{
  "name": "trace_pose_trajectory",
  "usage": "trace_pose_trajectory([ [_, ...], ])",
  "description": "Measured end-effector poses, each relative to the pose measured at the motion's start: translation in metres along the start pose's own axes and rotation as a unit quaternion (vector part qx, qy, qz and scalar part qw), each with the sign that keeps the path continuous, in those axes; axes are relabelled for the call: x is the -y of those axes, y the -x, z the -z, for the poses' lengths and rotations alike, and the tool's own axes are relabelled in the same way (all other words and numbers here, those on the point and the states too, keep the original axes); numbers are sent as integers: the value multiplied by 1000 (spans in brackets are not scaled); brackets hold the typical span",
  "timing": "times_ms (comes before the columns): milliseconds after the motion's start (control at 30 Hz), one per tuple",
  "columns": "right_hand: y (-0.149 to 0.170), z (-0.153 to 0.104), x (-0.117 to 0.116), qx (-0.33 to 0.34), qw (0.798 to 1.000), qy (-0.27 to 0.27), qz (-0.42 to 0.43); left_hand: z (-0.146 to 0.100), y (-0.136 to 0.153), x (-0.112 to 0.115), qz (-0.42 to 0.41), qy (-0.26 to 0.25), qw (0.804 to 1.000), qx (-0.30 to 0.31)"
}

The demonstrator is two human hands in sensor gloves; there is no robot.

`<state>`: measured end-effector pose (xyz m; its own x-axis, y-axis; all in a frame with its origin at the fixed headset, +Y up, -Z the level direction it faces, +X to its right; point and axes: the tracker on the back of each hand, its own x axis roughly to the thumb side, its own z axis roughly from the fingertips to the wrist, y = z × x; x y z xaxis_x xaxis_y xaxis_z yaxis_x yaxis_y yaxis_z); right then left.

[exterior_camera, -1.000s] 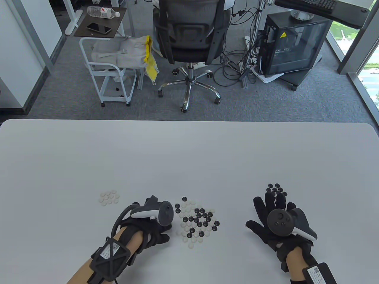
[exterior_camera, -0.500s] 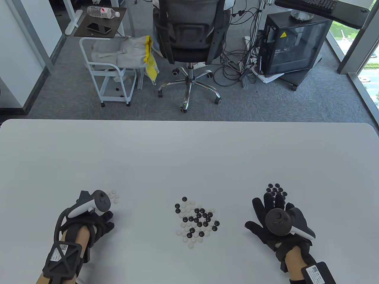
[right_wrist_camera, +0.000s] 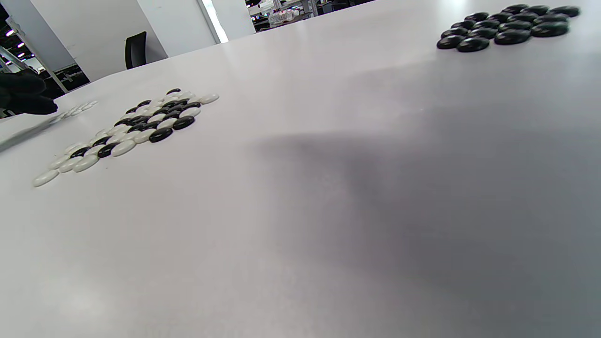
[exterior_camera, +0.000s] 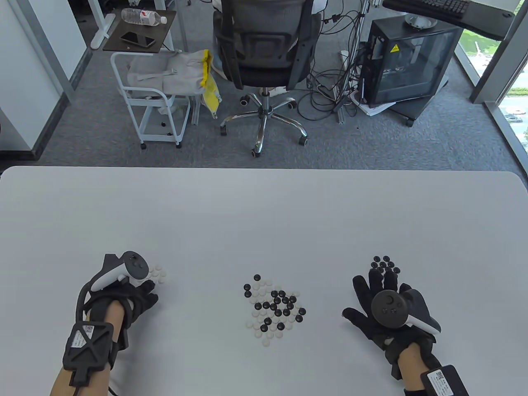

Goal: Go stone sorting task

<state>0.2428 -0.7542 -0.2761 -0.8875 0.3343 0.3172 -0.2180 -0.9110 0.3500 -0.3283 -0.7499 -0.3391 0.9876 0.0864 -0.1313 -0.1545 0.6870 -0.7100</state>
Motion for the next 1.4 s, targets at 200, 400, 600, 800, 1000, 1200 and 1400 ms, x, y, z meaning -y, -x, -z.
trace_pose_trajectory([
  [200, 0, 0, 0, 1, 1000, -2, -2, -30, -51, -11, 47, -27, 996, 73],
  [400, 0, 0, 0, 4, 1000, 2, -1, -45, -119, 8, 157, -2, 979, 133],
  [600, 1, -1, 0, 5, 1000, 4, 0, -48, -176, 40, 218, 34, 956, 196],
  [800, 2, -2, 1, 4, 1000, 6, 2, -42, -207, 61, 244, 54, 942, 225],
  [1000, 2, -2, 1, 5, 1000, 7, 3, -34, -215, 75, 267, 63, 936, 222],
  [1200, 3, -2, 1, 6, 1000, 8, 2, -28, -179, 81, 246, 64, 947, 194],
  [1400, 6, -3, 1, 3, 1000, 5, 1, -27, -104, 65, 183, 45, 975, 116],
])
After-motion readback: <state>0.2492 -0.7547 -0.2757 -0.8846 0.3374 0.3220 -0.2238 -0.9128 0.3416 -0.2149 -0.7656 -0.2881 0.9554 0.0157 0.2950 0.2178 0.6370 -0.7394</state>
